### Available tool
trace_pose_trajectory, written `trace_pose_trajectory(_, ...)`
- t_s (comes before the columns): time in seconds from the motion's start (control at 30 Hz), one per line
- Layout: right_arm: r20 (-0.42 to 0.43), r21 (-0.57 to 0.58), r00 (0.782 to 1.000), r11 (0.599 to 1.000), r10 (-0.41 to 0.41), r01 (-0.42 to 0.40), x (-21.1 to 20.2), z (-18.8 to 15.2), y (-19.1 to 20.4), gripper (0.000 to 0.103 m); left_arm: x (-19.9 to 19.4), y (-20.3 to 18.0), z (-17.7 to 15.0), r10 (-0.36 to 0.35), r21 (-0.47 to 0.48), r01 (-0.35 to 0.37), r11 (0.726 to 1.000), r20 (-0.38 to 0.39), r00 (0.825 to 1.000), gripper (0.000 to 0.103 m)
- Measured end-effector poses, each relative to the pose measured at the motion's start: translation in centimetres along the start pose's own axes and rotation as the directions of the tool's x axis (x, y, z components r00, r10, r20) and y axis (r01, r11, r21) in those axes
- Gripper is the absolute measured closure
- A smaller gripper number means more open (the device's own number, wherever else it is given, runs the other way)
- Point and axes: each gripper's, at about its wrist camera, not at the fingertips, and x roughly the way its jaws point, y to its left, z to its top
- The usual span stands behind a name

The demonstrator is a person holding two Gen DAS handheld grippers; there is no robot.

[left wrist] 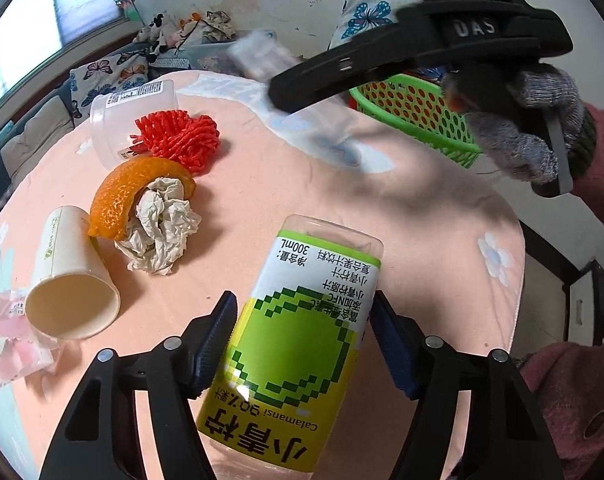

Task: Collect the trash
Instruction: 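Carry the yogurt cup over the green basket and open the right tool while the left lifts the bottle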

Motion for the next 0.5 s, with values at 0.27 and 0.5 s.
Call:
trace_pose_trajectory(0.27, 0.042, 0.081, 0.993, 0.991, -0.109, 0.106, -4.6, -2.2, -3.6, 0.011, -1.3, -1.2, -0.1, 0.025, -0.049, -0.024, 0.998, 0.020, 0.999, 0.045)
trace_pose_trajectory(0.5, 0.067, 0.173, 0.972, 0.962, -0.227, 0.212, -8.6, -4.5, -7.9, 0.011, -1.8, -1.6, 0.8, 0.044, -0.106, -0.042, 0.993, 0.021, 0.999, 0.046)
